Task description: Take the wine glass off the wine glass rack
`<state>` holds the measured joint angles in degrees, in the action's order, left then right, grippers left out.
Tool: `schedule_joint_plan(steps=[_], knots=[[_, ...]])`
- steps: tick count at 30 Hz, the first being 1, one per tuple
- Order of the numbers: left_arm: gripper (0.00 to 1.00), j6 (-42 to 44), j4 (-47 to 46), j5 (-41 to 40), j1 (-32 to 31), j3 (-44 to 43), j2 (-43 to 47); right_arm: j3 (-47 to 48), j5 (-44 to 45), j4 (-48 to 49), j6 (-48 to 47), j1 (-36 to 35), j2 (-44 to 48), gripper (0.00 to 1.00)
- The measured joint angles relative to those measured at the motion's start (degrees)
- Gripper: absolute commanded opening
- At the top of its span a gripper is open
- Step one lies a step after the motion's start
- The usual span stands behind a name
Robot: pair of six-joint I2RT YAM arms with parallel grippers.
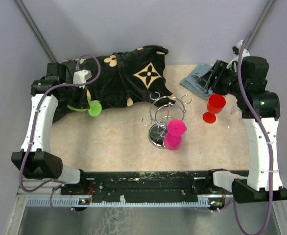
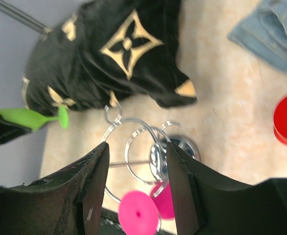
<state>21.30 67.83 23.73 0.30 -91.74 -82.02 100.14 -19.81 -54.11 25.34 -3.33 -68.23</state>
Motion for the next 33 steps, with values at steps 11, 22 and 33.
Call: schedule_joint_plan(steps=[11, 22, 33], knots=[[0.00, 7.02, 4.66, -7.45, -1.66, 8.02, -2.45, -7.69, 7.85, -6.12, -1.22, -2.97, 6.40, 0.50], [0.26, 8.31, 0.46, -10.84, -1.68, 17.84, -3.74, -7.89, 7.96, -5.53, -1.20, -3.04, 6.21, 0.52], [0.62, 8.28, 0.09, -10.16, -1.70, 18.03, -4.35, -7.87, 7.74, -5.55, -1.33, -3.04, 5.84, 0.53]])
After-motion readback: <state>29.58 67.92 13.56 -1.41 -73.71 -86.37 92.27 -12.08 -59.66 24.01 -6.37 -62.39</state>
